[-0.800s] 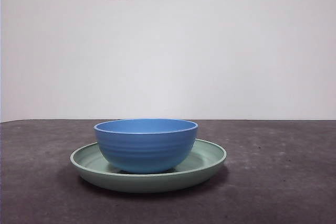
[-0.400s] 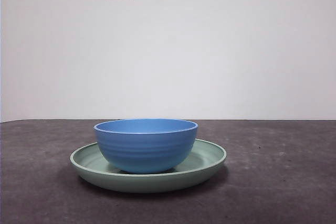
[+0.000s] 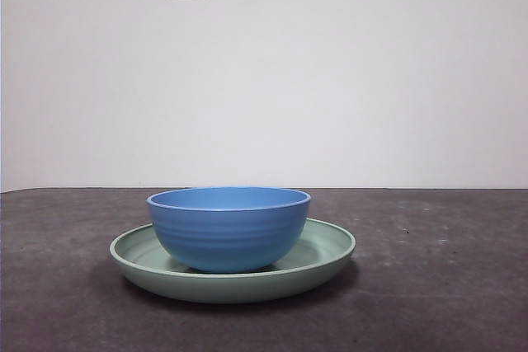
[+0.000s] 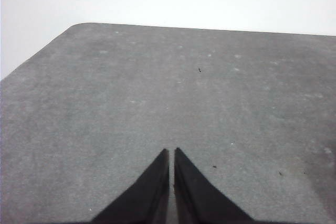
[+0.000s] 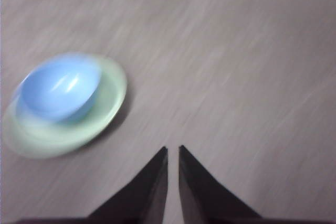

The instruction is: Pick up the blue bowl, put it on the green plate, put it on desk

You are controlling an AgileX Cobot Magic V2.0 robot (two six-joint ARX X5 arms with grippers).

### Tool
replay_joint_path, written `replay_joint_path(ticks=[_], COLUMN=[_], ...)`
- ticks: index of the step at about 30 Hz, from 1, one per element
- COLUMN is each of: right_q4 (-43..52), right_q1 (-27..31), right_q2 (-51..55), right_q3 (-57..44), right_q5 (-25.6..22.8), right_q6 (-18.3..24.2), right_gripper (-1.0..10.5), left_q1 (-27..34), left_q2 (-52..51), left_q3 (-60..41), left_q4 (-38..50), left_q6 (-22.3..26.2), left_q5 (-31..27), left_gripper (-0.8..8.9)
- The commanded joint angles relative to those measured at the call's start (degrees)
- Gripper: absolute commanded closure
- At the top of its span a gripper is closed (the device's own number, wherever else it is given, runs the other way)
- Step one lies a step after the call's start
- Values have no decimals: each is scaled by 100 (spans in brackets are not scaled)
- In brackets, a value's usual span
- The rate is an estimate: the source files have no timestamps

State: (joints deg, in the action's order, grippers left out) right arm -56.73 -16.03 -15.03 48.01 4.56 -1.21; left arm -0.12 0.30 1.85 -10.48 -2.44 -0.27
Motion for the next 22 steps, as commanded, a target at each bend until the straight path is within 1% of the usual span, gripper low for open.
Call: replay_joint_path(ticks=[1, 4, 7, 9, 12, 16, 19, 22], right_q4=[1679, 3112, 4022, 4367, 4518, 4518, 4535, 4557], right_q1=[752, 1384, 1788, 1941, 2059, 2079, 2079, 2076], right_q2=[251, 544, 828, 990, 1191, 1438, 1482, 1482], right_q3=[-745, -1716, -2570, -3036, -3613, -4183, -4472, -4680], right_q5=[9, 2, -9, -13, -63, -310, -485, -503], right_q6=[470, 378, 376, 376, 385, 378, 376, 356], right_gripper=[916, 916, 916, 916, 916, 916, 916, 916], left_q1=[-4, -4, -4, -4, -4, -4, -4, -4], left_q2=[-9, -9, -9, -9, -9, -9, -9, -9], left_q3=[-118, -118, -118, -118, -118, -118, -118, -118], left_q4=[-44, -44, -44, -44, -44, -44, -42, -44], left_q6=[28, 28, 28, 28, 28, 28, 28, 28], left_q5=[-42, -42, -39, -39, -42, -39, -39, -39], left_gripper=[794, 794, 794, 794, 794, 794, 794, 794])
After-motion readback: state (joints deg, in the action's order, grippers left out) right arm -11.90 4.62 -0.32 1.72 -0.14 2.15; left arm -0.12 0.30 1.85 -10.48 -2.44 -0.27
